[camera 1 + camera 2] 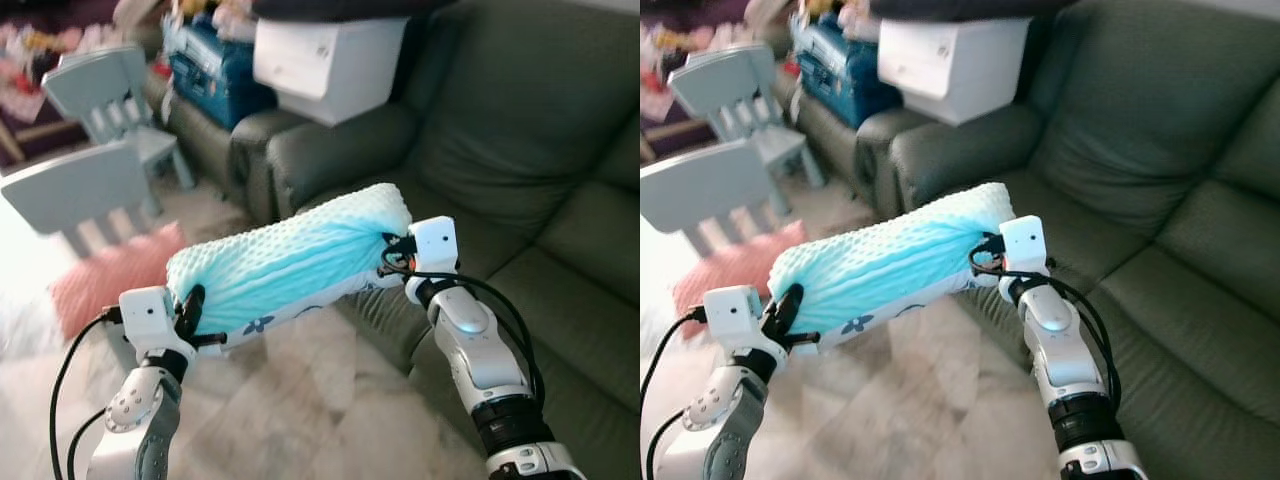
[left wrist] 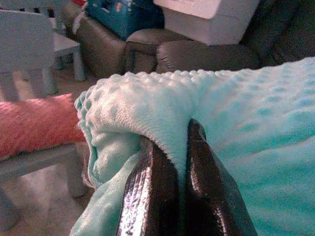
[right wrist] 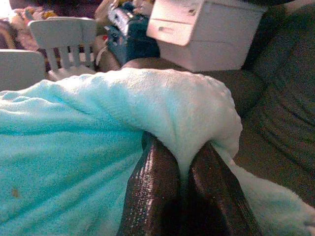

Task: Move the pillow to the sofa

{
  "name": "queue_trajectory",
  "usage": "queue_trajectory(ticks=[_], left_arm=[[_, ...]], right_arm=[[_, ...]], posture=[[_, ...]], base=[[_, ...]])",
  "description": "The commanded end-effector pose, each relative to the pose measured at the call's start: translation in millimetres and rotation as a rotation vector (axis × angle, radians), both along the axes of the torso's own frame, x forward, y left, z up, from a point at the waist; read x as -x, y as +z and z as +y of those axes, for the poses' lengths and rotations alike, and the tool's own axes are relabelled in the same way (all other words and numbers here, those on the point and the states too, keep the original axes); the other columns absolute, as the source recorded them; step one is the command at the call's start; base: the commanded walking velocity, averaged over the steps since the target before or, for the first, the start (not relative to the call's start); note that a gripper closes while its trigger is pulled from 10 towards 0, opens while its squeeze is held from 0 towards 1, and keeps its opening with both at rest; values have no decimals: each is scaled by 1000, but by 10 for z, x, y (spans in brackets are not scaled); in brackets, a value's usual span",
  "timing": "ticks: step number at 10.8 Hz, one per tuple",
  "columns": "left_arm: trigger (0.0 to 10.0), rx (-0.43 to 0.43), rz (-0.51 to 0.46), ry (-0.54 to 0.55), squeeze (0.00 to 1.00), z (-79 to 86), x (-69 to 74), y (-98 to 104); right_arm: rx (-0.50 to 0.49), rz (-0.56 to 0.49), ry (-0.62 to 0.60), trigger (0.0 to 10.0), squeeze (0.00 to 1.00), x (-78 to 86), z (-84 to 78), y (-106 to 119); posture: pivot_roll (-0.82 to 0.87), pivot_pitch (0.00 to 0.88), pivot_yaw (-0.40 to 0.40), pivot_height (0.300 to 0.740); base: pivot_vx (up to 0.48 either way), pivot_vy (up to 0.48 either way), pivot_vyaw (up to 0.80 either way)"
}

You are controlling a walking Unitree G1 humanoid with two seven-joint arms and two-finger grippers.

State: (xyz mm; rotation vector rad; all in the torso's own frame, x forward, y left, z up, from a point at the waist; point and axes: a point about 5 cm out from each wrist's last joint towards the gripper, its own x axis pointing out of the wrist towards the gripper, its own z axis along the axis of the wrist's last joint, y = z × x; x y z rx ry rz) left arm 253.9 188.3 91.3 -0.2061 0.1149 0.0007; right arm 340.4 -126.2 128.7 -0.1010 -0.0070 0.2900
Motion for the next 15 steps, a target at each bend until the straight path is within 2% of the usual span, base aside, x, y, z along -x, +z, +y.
queue_trajectory(ticks=[1, 11, 15], left_arm=[[10000, -4, -12, 1, 0, 29, 3, 16], [10000, -4, -3, -6, 0, 4, -1, -12], [10000, 10, -23, -41, 0, -25, -3, 16]], right_arm=[[-4, -35, -18, 10000, 0, -30, -34, 105], [-2, -33, -20, 10000, 0, -31, -36, 97], [-4, -35, -18, 10000, 0, -32, -32, 98]], posture=[[-210, 0, 47, 740], [-211, 0, 51, 740], [-214, 0, 54, 740]], base=[[244, 0, -788], [0, 0, -788], [343, 0, -748]])
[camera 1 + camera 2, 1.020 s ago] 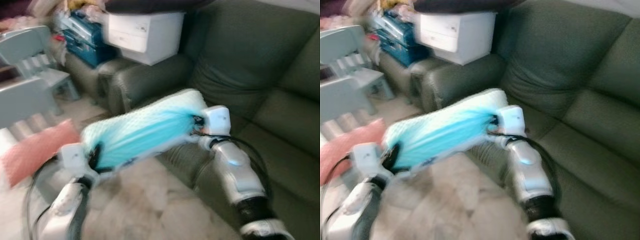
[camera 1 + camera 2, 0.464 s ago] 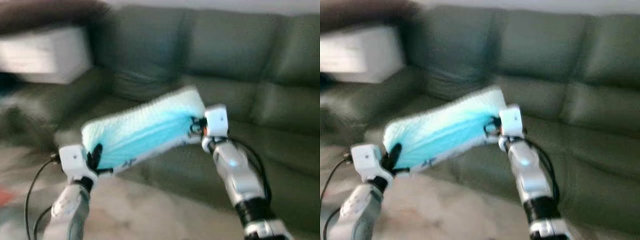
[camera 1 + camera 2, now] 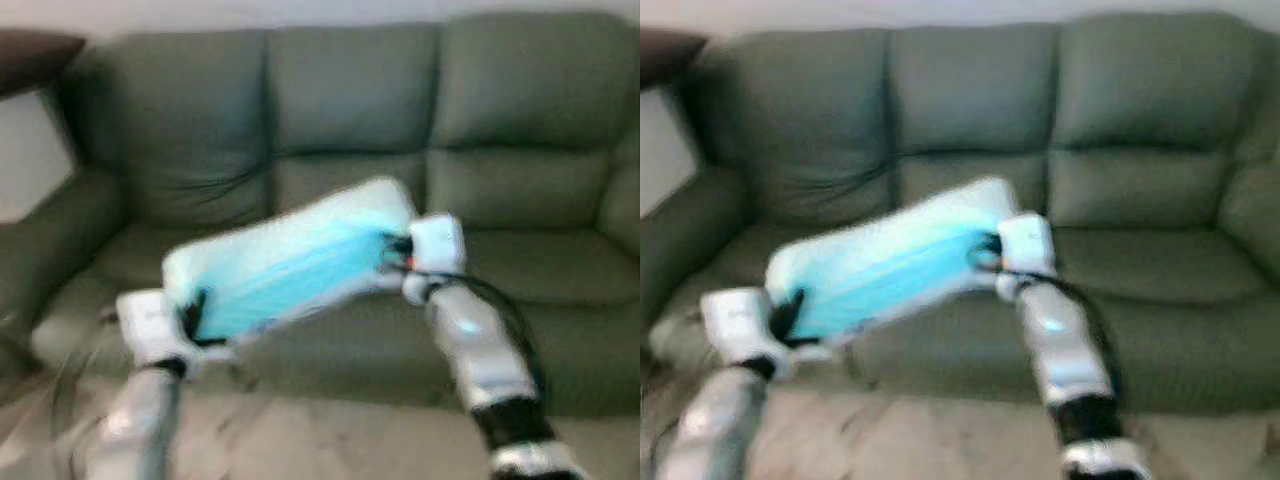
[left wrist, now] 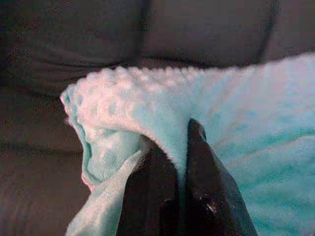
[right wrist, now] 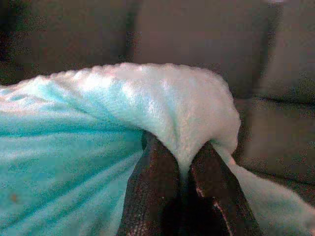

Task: Move the pillow to the sofa

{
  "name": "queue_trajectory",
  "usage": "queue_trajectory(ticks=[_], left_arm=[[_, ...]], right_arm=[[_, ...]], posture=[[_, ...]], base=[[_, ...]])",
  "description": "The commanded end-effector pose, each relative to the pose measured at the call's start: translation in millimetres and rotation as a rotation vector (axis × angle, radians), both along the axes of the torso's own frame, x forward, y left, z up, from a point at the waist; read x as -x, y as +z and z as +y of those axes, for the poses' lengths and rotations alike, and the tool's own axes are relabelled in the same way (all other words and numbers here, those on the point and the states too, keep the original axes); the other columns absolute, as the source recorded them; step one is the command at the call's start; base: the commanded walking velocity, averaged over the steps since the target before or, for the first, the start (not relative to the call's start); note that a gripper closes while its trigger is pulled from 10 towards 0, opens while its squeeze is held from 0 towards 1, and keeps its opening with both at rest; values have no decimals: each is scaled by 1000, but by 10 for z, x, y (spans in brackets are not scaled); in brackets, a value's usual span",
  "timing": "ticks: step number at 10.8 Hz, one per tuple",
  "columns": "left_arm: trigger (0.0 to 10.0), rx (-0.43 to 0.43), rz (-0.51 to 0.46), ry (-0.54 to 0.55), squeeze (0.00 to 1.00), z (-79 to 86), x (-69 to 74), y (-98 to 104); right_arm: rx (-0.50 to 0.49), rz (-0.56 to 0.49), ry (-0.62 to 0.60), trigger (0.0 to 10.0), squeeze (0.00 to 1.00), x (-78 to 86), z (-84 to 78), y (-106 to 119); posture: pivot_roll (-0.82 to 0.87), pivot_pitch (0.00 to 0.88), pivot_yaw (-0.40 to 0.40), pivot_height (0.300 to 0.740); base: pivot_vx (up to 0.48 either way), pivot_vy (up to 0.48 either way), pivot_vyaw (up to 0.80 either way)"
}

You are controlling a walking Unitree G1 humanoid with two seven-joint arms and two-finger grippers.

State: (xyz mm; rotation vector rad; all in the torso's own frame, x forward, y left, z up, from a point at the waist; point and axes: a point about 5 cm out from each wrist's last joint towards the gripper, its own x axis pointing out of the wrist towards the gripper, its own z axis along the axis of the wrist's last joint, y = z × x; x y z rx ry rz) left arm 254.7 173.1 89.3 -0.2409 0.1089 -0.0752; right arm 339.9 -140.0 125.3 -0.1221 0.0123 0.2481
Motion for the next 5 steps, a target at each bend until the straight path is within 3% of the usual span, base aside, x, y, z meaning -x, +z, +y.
queue_trajectory(ticks=[1, 3, 5], left_arm=[[10000, -27, -10, 31, 0, 126, 3, 35], [10000, -23, 2, 37, 0, 121, 21, 13], [10000, -6, 47, 94, 0, 149, 18, -41]], right_arm=[[-27, -49, 25, 10000, 0, -38, 104, 133], [-28, -49, 29, 10000, 0, -34, 108, 129], [-32, -45, 39, 10000, 0, -19, 121, 120]], posture=[[-213, 0, 53, 740], [-212, 0, 52, 740], [-213, 0, 53, 740]], base=[[398, 0, -463], [386, 0, 0], [0, 0, 0]])
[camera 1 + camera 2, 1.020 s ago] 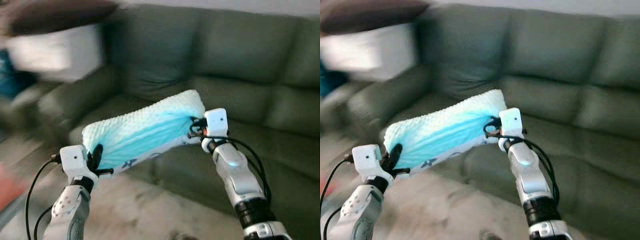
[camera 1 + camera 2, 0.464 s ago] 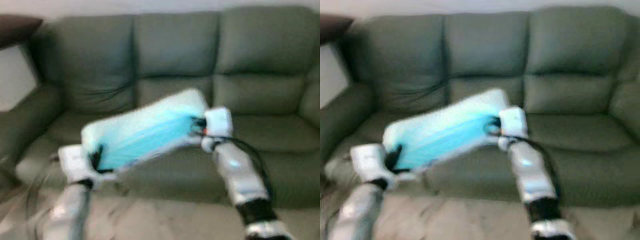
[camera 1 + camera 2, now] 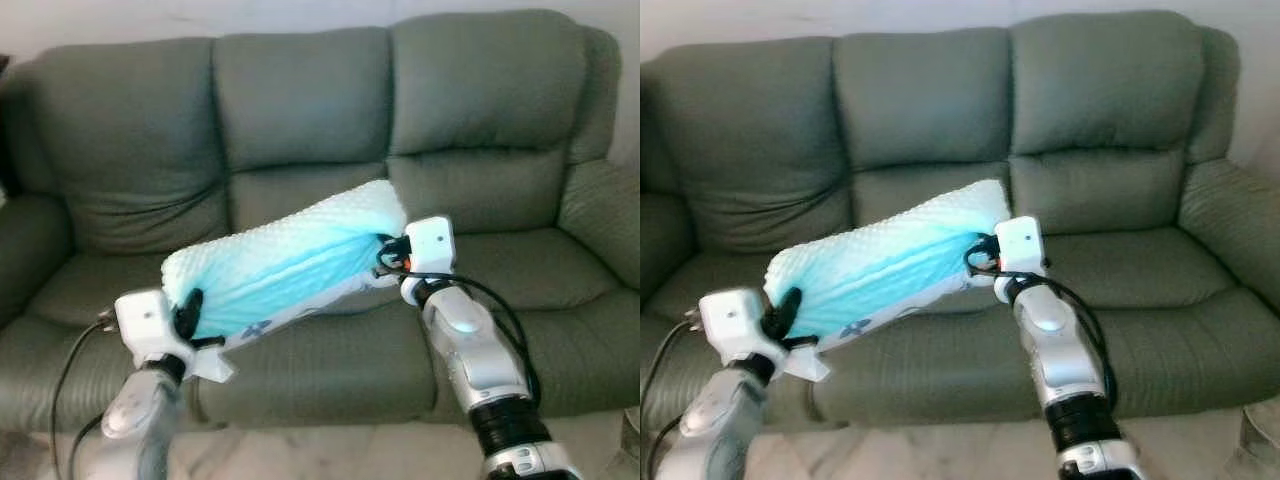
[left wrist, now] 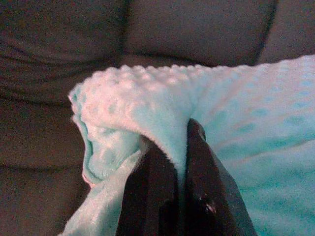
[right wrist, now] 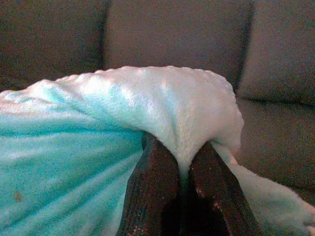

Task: Move the pillow to the sofa

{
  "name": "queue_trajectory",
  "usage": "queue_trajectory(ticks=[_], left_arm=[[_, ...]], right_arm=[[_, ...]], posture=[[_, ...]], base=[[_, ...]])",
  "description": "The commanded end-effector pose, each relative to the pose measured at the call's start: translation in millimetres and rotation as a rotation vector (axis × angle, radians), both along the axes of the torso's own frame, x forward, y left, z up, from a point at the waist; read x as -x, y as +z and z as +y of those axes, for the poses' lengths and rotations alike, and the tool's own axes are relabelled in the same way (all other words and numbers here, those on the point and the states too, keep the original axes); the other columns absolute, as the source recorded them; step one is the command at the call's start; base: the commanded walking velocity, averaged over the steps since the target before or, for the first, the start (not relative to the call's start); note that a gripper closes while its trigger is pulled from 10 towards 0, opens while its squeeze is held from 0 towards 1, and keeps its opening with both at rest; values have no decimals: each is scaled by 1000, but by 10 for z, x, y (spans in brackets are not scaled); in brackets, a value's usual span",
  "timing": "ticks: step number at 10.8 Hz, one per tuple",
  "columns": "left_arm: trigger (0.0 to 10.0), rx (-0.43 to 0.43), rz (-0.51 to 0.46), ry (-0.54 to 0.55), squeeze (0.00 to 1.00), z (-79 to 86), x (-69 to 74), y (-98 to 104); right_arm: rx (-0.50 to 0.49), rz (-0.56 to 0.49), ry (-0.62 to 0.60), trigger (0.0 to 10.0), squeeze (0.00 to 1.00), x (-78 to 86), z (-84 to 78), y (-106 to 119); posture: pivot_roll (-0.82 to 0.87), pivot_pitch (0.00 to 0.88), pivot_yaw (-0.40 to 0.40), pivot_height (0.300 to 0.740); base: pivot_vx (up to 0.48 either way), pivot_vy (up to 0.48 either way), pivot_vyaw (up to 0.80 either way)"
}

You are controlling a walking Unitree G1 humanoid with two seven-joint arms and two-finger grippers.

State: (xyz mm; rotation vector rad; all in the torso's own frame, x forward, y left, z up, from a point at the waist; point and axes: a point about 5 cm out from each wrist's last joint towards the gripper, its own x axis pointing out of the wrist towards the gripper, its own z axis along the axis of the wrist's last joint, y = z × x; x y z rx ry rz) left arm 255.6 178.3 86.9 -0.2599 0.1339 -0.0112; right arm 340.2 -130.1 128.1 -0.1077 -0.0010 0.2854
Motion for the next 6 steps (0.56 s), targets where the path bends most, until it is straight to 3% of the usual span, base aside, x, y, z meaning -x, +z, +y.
queue_trajectory(ticks=[1, 6], left_arm=[[10000, -7, 24, 30, 0, 92, 26, -27], [10000, -61, 31, 28, 0, 92, 6, -23]], right_arm=[[-18, -35, 2, 10000, 0, -12, 23, 87], [-19, -26, -2, 10000, 0, -10, 17, 74]], posture=[[-213, 0, 52, 740], [-214, 0, 56, 740]], base=[[0, 0, 0], [0, 0, 0]])
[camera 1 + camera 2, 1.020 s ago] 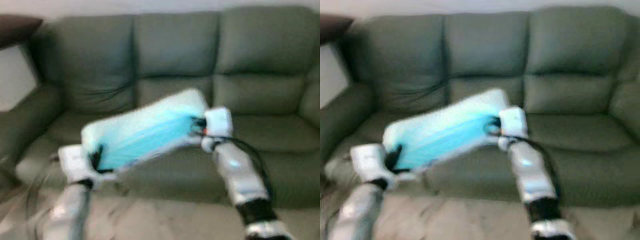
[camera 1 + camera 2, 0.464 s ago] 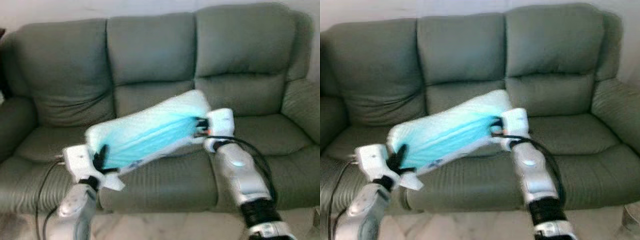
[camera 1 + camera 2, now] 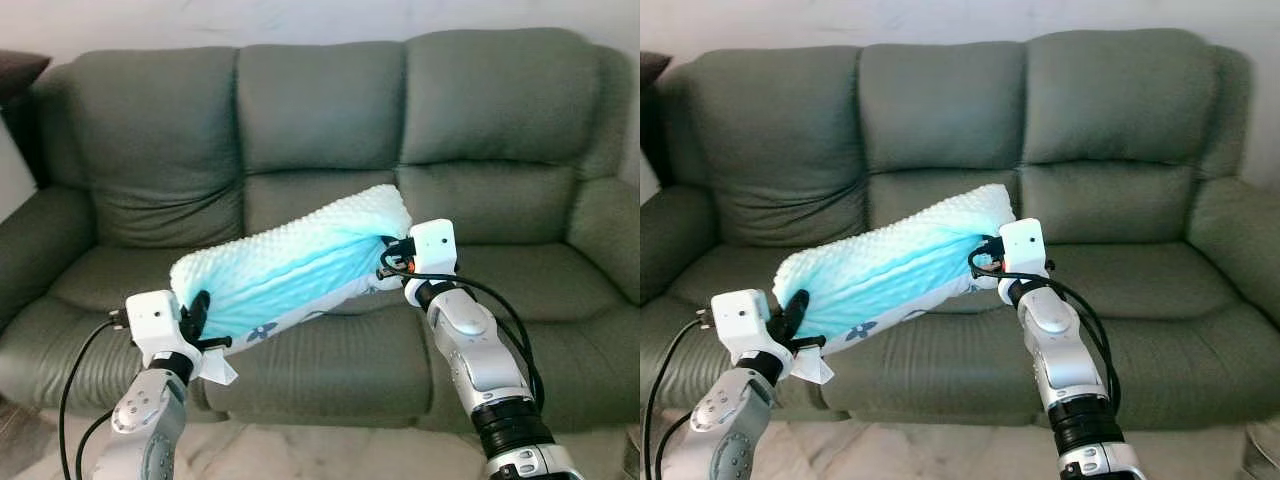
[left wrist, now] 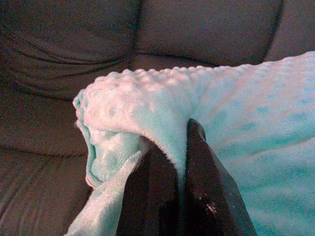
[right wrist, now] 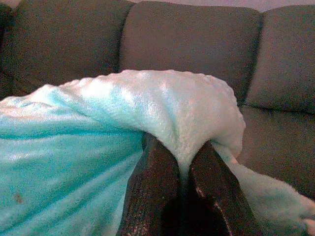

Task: Move the pillow to the sofa

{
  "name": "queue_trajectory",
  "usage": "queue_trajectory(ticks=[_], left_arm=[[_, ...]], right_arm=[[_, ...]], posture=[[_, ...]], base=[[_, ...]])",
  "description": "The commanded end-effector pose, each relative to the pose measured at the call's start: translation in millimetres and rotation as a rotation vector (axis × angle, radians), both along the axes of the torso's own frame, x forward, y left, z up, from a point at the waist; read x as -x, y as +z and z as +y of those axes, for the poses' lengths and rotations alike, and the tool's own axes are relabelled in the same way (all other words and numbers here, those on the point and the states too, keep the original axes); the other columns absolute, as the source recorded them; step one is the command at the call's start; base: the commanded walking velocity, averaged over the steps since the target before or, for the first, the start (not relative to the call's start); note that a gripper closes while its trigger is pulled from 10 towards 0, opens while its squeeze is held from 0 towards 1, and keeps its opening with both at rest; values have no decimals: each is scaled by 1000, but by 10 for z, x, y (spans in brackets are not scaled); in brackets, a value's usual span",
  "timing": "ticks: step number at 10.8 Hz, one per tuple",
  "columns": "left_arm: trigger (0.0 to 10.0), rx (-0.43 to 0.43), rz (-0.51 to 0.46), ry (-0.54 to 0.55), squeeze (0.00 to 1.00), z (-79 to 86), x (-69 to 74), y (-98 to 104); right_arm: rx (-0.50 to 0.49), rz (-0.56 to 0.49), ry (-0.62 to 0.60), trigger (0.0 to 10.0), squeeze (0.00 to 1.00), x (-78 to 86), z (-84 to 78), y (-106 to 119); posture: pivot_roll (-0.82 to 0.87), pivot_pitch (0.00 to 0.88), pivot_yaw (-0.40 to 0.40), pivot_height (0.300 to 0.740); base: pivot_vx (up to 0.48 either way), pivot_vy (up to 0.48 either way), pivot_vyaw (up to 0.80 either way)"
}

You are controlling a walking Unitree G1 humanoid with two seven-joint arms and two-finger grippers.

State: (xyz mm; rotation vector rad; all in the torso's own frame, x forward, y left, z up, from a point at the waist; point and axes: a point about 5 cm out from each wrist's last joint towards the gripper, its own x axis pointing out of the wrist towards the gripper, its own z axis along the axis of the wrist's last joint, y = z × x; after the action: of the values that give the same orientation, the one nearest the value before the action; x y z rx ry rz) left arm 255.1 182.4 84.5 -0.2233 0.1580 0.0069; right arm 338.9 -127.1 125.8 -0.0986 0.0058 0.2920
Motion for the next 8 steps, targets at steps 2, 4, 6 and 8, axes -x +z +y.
queue_trajectory(ticks=[2, 4, 6, 8], left_arm=[[10000, -21, 3, 18, 0, 68, -5, 8], [10000, -21, 2, 15, 0, 76, 0, 7], [10000, -6, -6, 3, 0, 76, 26, 9], [10000, -24, -11, 1, 0, 91, 24, 18]], right_arm=[[-12, -32, -10, 10000, 0, -24, -12, 93], [-9, -31, -14, 10000, 0, -25, -19, 91], [-9, -31, -16, 10000, 0, -25, -25, 89], [-10, -32, -17, 10000, 0, -25, -26, 91]], posture=[[-213, 0, 57, 740], [-215, 0, 57, 740], [-216, 0, 58, 740], [-215, 0, 60, 740]], base=[[0, 0, 0], [0, 0, 0], [199, 135, 0], [411, 129, 0]])
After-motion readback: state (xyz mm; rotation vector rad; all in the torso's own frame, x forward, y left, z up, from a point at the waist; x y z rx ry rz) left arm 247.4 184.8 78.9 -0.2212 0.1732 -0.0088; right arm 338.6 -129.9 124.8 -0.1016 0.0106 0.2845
